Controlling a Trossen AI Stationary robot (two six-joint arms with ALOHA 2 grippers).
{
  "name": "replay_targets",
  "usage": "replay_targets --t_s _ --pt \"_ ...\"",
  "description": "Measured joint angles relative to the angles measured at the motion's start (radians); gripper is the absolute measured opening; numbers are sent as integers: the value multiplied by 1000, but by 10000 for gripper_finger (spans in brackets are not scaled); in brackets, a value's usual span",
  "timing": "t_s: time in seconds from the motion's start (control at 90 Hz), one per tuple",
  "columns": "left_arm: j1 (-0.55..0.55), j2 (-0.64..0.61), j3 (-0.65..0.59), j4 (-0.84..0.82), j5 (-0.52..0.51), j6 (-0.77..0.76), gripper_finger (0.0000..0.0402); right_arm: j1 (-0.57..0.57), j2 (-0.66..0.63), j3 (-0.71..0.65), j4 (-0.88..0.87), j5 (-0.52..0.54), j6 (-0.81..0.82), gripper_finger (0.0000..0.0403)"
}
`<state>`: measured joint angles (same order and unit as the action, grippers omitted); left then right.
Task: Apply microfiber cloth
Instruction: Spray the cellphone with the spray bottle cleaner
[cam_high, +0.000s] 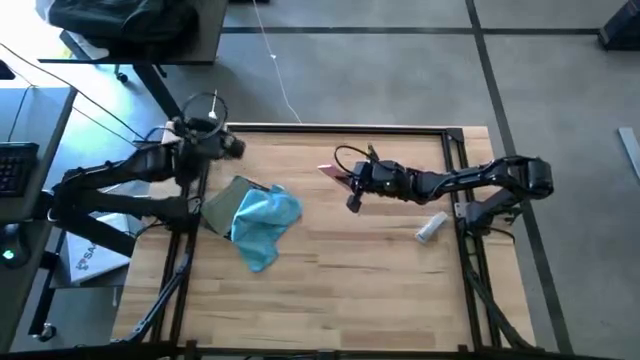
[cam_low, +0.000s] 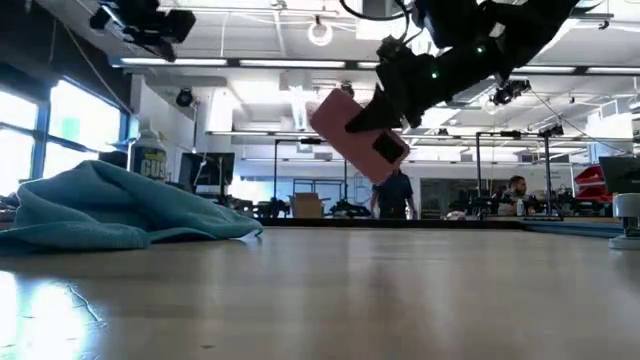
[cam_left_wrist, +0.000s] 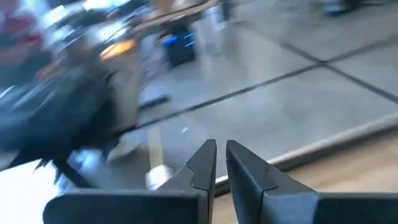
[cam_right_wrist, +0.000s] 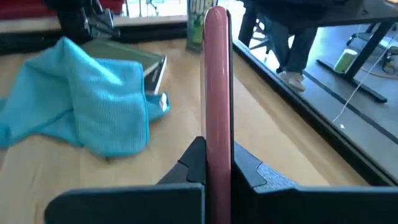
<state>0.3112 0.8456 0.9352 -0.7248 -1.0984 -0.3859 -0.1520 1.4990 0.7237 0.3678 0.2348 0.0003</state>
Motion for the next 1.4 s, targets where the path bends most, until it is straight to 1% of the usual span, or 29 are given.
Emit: replay_targets --t_s 0.067,0.133,0.233,0.367,0.467,0.556,0.7,0.789,0.989,1.156,1.4 --pt "63 2 -6 -44 1 -42 33 0 0 -3 -15 -6 1 0" --pt "120 16 -9 -74 30 -79 50 2 0 -3 -33 -24 10 0" --pt "190 38 -19 -60 93 -102 85 2 0 -3 -51 -84 41 0" --pt "277 73 -19 -32 109 -102 135 2 0 -3 -77 -140 59 0" --pt "342 97 -19 -32 180 -134 164 2 0 -3 -91 -141 80 0" --pt "390 114 -19 -32 235 -160 180 2 0 -3 -88 -141 84 0" --pt "453 158 -19 -33 235 -178 186 3 0 -3 -95 -142 111 0" --pt "491 185 -19 -33 268 -190 186 7 0 -3 -101 -143 123 0" --pt "527 226 -14 -41 298 -225 186 23 0 -3 -102 -143 123 0" --pt "518 210 -16 -28 348 -205 186 23 0 -3 -102 -149 123 0" --pt "481 123 -22 -39 379 -186 186 23 0 1 -101 -147 104 0"
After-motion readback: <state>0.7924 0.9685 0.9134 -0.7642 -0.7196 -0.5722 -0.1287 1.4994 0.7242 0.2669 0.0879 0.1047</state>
